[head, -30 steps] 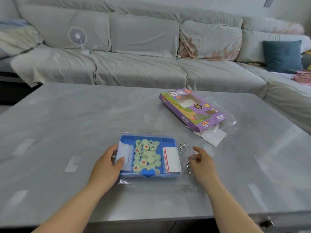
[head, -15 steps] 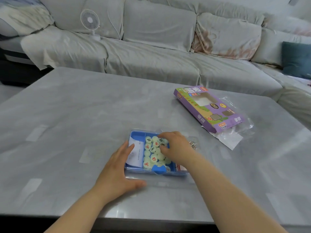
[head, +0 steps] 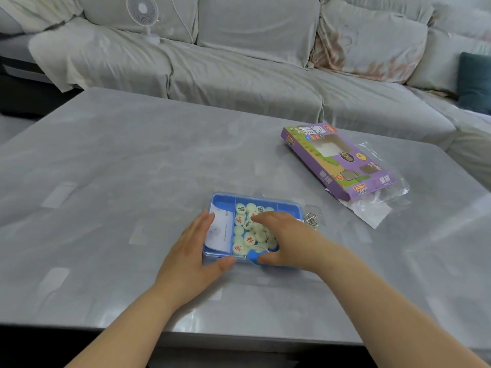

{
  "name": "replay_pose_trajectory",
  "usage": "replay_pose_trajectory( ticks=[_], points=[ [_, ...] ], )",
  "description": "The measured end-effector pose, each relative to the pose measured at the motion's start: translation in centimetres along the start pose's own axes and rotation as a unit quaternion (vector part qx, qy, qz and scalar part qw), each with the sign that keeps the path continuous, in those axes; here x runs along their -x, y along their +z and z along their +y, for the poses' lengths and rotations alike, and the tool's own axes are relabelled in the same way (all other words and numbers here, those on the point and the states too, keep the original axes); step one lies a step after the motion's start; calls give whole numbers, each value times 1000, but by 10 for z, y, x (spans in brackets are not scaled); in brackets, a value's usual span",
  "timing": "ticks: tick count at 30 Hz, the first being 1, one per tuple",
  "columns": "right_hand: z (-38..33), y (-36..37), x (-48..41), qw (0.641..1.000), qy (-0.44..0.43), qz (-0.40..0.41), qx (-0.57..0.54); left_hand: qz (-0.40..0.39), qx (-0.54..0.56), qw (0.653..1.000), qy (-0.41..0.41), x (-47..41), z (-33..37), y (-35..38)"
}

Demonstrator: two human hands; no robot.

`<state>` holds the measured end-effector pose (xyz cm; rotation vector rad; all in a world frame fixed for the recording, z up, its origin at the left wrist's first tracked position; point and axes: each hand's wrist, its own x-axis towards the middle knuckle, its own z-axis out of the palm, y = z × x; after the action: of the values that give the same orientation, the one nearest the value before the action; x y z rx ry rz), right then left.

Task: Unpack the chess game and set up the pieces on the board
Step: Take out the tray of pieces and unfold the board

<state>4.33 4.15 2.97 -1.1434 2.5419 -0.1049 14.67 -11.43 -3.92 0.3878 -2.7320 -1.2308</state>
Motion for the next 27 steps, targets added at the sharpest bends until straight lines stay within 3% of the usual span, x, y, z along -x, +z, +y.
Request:
replay_pose_trajectory(
  ticks=[5, 8, 13, 22, 27],
  points=[
    [-19, -5, -18, 983, -24, -33, 180, -3, 12, 1000, -8, 0, 0, 1],
    [-29, -3, -23, 973, -47, -44, 220, -5, 9, 1000, -7, -1, 2, 0],
    [-24, 4, -8, 988, -55, -15, 146, -1, 19, 1000, -1, -2, 1, 1],
    [-19, 6, 5, 990, -77, 24, 114, 18, 63, 998, -6, -6, -4, 4],
    [-12, -5, 8, 988, -70, 125, 55, 36, 74, 997, 3, -5, -5, 4]
  ],
)
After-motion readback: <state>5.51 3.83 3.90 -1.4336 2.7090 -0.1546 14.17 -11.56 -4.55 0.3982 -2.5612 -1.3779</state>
